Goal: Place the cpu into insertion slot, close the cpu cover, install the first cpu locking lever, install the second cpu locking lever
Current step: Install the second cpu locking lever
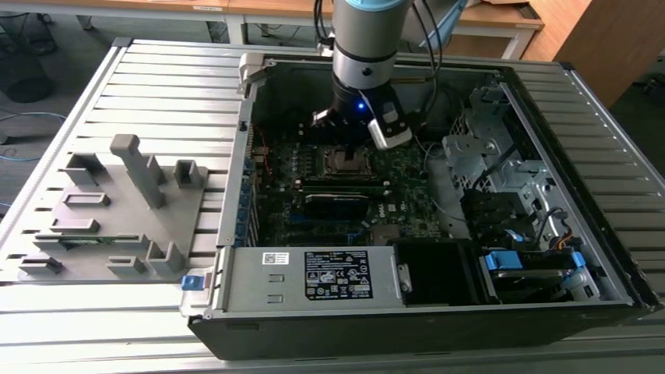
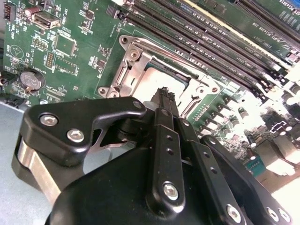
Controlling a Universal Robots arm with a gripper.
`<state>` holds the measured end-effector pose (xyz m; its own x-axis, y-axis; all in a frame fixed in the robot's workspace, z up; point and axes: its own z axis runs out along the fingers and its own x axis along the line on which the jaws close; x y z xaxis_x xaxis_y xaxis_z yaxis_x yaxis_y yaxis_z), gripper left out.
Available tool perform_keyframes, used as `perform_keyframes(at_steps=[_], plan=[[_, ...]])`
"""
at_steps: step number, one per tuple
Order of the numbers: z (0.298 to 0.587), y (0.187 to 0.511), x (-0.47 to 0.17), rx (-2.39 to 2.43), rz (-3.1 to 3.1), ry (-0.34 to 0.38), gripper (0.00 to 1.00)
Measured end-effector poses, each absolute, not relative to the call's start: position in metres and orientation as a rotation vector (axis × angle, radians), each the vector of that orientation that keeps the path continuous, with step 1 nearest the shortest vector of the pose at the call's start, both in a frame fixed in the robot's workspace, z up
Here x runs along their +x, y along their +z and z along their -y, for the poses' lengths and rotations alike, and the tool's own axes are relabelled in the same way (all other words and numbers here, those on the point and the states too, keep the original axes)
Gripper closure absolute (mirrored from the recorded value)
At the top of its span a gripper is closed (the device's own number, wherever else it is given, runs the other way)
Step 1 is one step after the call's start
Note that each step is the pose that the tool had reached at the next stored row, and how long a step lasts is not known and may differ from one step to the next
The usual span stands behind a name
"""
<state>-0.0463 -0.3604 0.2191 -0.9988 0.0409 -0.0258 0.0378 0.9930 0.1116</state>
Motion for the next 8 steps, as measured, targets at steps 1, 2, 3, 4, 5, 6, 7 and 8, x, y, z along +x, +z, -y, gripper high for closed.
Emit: perform_keyframes(at_steps=[1,2,3,4,5,6,7,8], plan=[[0.3604,0.2198,-0.0463,0.061,-3.108,0.173,0.89],[0.3604,0.2200,-0.0463,0.061,-3.108,0.173,0.89],[0.3604,0.2200,-0.0463,0.061,-3.108,0.174,0.89],[0.3604,0.2200,-0.0463,0.061,-3.108,0.174,0.89],[0.3604,0.2204,-0.0463,0.061,-3.108,0.173,0.89],[0.3604,0.2207,-0.0463,0.061,-3.108,0.173,0.89],[0.3604,0.2208,-0.0463,0.061,-3.108,0.173,0.89],[0.3604,0.2208,-0.0463,0.061,-3.108,0.173,0.89]])
